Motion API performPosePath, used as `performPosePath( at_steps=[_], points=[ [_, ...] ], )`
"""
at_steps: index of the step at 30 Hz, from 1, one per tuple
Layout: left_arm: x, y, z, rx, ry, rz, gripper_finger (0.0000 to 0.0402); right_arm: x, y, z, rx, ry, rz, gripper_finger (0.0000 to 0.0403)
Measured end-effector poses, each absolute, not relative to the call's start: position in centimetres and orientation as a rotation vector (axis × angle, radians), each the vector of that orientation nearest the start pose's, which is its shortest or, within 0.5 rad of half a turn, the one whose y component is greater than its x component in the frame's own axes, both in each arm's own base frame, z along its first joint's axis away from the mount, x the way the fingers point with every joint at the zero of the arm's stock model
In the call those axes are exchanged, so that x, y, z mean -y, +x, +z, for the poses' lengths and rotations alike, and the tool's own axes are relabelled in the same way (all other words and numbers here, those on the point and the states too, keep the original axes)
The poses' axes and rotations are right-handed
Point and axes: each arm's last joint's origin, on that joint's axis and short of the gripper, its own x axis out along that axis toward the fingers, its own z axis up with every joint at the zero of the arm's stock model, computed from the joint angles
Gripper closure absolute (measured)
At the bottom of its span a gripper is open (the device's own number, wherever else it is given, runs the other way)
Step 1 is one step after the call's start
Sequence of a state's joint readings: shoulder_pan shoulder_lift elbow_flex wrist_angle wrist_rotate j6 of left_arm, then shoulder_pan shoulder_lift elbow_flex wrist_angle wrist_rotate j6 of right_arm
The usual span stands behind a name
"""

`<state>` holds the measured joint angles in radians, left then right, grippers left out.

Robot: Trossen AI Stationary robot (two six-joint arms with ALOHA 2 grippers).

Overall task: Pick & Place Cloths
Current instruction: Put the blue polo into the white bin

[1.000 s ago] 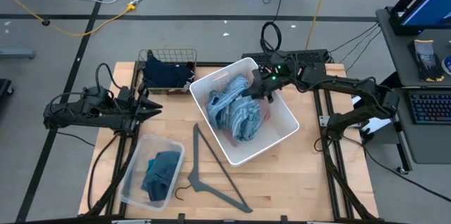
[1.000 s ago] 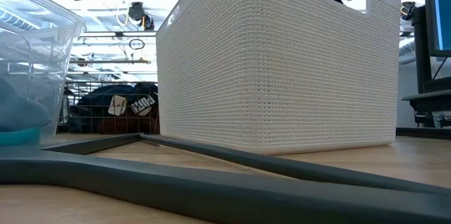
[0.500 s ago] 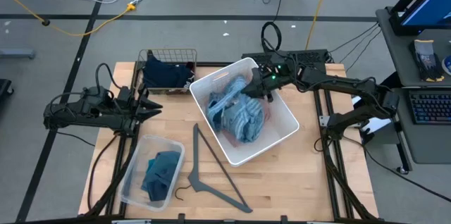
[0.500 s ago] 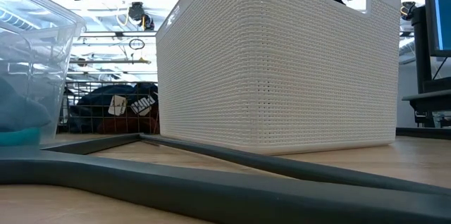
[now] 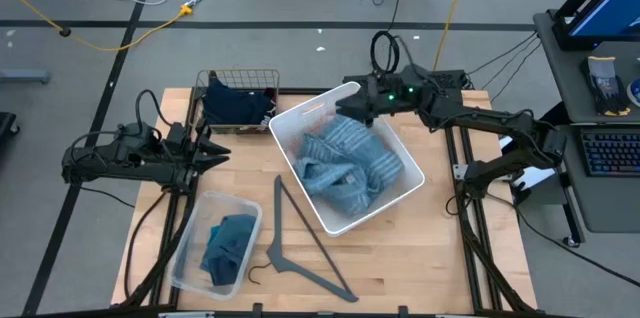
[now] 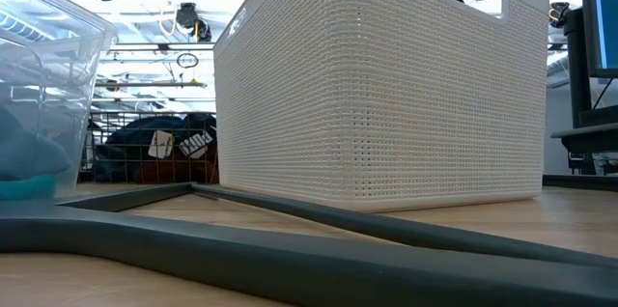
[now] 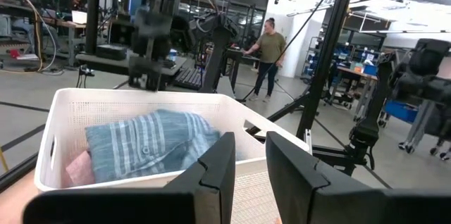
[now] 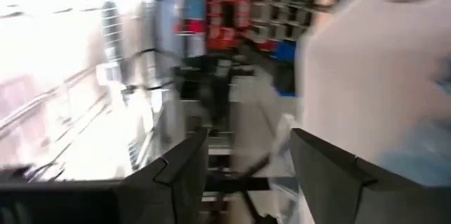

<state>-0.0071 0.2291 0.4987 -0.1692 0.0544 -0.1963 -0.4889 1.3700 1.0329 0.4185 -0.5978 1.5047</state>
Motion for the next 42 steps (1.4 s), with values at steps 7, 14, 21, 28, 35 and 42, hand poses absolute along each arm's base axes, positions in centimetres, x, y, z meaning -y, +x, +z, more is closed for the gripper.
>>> performPosePath(
  at_steps=[7,14,21,28,35,42],
  points=[
    [0.2,7.9,29.6,0.094,-0.194,-0.071,0.0321,11.4,28.6,34.6,-0.111,1.287,0.258,0.0207],
    [0.2,7.9,29.6,0.093,-0.224,-0.072,0.0321,10.1,29.0,33.8,-0.259,1.075,0.279,0.0238],
    [0.2,7.9,29.5,0.081,-0.289,-0.072,0.0321,8.9,28.2,35.5,-0.507,0.81,0.237,0.0254],
    [0.1,7.9,29.5,0.078,-0.318,-0.042,0.0321,6.7,27.5,36.1,-0.72,0.638,0.227,0.0254],
    [0.0,7.9,29.4,0.085,-0.335,0.011,0.0321,4.3,27.7,35.3,-0.793,0.369,0.235,0.0242],
    [-0.1,7.9,29.4,0.089,-0.357,0.032,0.0321,2.8,28.5,34.4,-0.84,0.235,0.263,0.0193]
  ],
)
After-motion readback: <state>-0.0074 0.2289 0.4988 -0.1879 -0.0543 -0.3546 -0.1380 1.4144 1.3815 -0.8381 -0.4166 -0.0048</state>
